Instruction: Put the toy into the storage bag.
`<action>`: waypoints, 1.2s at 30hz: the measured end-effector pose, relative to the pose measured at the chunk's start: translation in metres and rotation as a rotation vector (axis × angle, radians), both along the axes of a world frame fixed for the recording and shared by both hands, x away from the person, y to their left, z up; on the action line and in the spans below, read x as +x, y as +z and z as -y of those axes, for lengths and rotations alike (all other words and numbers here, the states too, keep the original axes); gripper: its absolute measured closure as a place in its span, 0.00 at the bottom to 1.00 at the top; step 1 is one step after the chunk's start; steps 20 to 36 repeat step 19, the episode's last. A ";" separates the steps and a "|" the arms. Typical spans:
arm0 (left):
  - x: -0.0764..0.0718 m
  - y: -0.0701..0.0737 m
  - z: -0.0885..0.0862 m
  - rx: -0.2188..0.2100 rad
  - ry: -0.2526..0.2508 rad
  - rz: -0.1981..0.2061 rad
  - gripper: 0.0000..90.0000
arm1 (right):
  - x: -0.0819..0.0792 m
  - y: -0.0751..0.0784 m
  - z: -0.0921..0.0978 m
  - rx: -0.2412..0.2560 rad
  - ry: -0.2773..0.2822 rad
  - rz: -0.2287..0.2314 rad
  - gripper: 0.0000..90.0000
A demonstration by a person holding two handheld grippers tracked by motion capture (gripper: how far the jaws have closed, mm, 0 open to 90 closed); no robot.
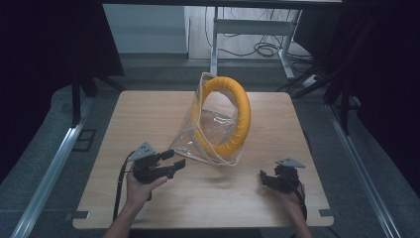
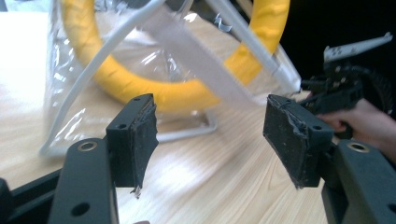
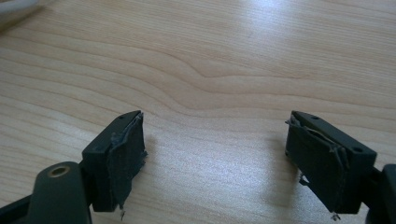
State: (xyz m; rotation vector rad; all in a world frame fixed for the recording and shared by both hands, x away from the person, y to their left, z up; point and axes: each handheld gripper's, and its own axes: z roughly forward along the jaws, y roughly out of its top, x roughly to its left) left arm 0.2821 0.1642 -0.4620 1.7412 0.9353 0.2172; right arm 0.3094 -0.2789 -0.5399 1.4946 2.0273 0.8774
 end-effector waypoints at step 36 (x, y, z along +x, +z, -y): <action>-0.010 -0.011 -0.031 0.018 0.054 -0.024 0.40 | 0.000 0.000 0.000 0.000 0.000 -0.002 0.22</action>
